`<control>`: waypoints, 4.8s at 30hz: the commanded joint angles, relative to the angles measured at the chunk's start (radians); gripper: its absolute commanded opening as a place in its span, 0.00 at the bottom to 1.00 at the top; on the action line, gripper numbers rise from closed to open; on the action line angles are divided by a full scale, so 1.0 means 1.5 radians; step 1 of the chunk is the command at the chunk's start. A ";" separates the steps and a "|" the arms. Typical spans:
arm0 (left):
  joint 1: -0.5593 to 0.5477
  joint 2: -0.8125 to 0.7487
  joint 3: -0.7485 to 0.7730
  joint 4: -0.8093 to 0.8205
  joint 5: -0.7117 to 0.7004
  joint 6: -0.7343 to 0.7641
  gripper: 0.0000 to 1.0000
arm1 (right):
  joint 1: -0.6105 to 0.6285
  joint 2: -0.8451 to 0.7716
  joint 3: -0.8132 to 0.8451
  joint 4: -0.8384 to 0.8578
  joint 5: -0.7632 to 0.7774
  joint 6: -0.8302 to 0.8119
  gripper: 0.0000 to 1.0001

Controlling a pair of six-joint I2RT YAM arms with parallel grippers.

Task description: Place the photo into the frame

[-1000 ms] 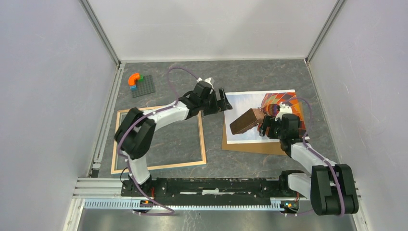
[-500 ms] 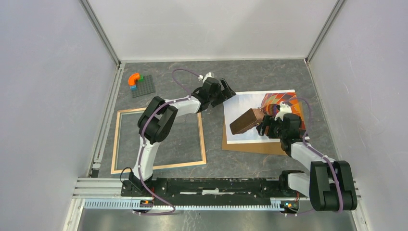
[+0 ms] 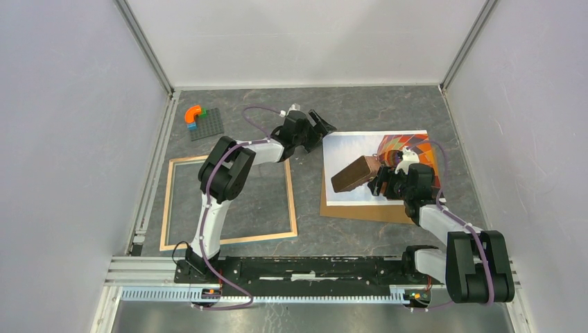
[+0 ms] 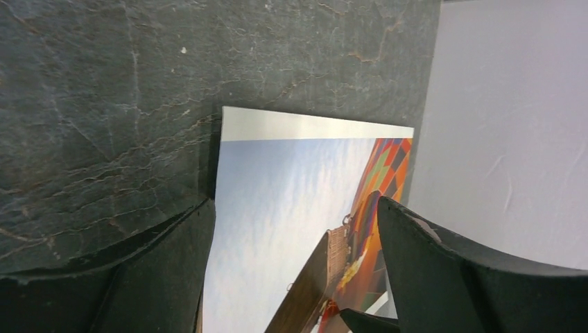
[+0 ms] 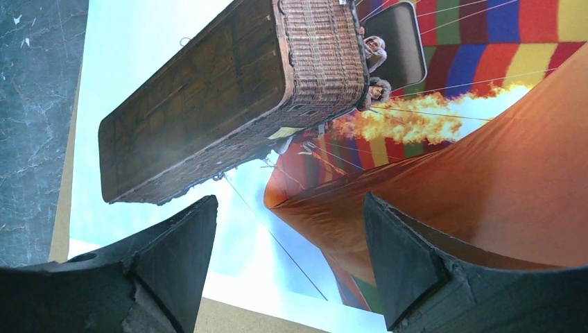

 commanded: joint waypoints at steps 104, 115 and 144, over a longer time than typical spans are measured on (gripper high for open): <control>-0.048 -0.273 -0.143 -0.143 0.087 0.065 0.02 | 0.759 0.086 0.428 -0.543 0.726 0.209 0.96; -0.049 -0.321 -0.176 -0.154 0.091 0.067 0.02 | 0.855 0.358 0.644 -0.854 0.918 0.479 0.83; -0.036 -0.350 -0.211 -0.140 0.116 0.061 0.05 | 0.827 0.393 0.613 -0.865 0.945 0.588 0.12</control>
